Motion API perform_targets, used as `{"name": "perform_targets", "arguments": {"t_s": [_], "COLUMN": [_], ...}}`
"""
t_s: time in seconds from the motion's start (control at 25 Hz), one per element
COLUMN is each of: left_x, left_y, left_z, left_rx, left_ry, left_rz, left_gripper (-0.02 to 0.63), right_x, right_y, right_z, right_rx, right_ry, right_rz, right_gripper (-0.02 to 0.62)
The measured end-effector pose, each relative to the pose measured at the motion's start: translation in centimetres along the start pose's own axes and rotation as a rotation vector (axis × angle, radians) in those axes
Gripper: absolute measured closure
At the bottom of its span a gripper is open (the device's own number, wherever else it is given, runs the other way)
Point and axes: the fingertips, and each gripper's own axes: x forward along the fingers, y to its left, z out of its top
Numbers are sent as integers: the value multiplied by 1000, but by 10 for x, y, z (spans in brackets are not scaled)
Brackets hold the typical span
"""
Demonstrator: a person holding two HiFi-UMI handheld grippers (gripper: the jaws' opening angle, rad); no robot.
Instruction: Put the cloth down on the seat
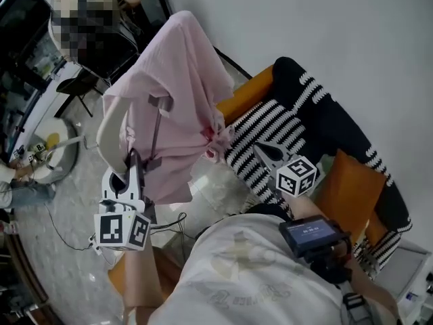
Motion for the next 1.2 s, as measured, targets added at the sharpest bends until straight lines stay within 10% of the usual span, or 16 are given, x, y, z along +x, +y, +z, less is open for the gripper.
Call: {"name": "perform_targets", "arguments": {"t_s": [1.2], "left_x": [231], "left_y": [-156], "left_z": [67], "left_rx": [36], "left_ry": [-4], "left_rz": [-152], "left_gripper": [565], "right_x": [-92], "right_y": [-193], "right_z": [36], "right_rx": [178], "right_ry": [-44], "right_rz": [-190], "right_gripper": [580]}}
